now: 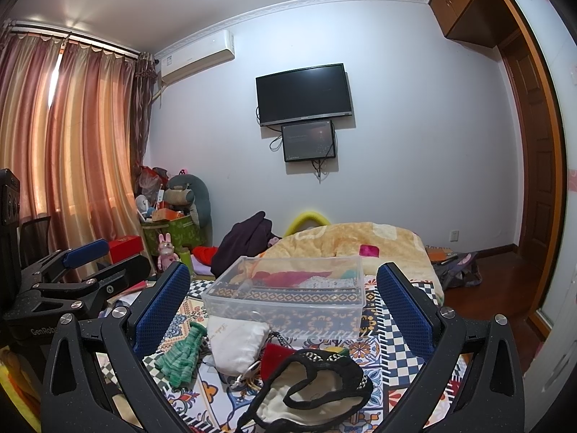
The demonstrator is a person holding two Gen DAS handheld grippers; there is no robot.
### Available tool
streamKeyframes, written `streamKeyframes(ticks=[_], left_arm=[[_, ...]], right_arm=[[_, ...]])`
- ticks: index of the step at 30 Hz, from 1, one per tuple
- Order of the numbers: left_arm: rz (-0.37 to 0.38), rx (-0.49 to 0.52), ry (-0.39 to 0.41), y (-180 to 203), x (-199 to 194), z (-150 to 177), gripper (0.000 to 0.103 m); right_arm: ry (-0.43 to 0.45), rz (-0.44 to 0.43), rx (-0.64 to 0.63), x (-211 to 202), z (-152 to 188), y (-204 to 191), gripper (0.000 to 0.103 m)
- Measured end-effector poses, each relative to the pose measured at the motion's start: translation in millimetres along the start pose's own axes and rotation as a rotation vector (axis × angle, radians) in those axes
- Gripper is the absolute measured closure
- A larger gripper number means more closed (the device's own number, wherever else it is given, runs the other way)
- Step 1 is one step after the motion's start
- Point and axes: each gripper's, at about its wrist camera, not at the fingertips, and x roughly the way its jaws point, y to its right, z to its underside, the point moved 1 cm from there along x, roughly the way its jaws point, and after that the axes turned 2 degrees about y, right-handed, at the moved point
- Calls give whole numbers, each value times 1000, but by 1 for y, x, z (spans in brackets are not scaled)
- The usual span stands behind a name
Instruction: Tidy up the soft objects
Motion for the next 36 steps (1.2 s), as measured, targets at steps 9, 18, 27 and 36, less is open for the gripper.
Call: streamKeyframes(ticks=[9,18,27,36], left_arm=[[36,-45,-164,-14,32,24,0],[3,-164,-376,-52,78,74,18],[-35,-200,-520,-76,110,116,30],[-43,-175,-568,-72,116,137,51]], right_arm=[[-158,42,20,21,24,8,0],[-349,72,127,38,57,44,17],[-438,48,159,43,75,55,31],[-457,41,167,51,79,58,66]])
